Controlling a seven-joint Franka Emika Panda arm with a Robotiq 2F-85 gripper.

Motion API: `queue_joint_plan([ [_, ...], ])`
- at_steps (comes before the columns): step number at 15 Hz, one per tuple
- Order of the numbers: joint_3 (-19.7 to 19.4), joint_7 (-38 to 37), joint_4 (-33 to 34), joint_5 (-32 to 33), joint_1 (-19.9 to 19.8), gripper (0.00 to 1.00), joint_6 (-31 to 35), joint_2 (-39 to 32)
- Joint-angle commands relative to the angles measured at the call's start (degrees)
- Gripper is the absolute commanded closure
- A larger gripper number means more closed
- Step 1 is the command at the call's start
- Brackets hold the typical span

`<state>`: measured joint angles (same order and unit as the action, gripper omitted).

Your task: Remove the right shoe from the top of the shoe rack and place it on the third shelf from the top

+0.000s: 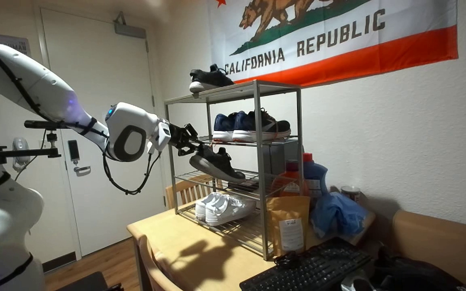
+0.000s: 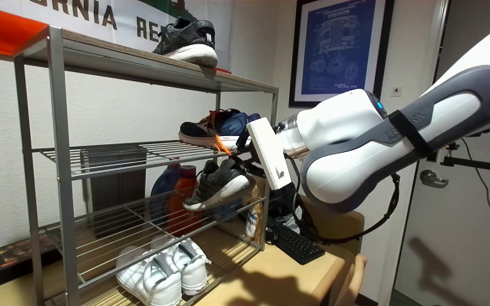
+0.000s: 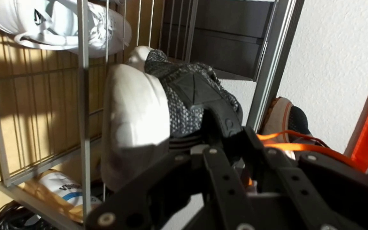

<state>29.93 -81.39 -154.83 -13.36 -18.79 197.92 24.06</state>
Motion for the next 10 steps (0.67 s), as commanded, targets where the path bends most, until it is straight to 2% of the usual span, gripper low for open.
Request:
queue_joint_plan([
  [1, 5.7, 0.5, 0.9, -1.5, -5.7, 0.94, 0.0, -0.9],
  [5, 12.2, 0.6, 0.1, -1.8, -12.1, 0.94, 0.0, 0.2],
  [10, 17.1, -0.3, -0.9, -2.1, -16.5, 0.94, -7.6, 1.4],
])
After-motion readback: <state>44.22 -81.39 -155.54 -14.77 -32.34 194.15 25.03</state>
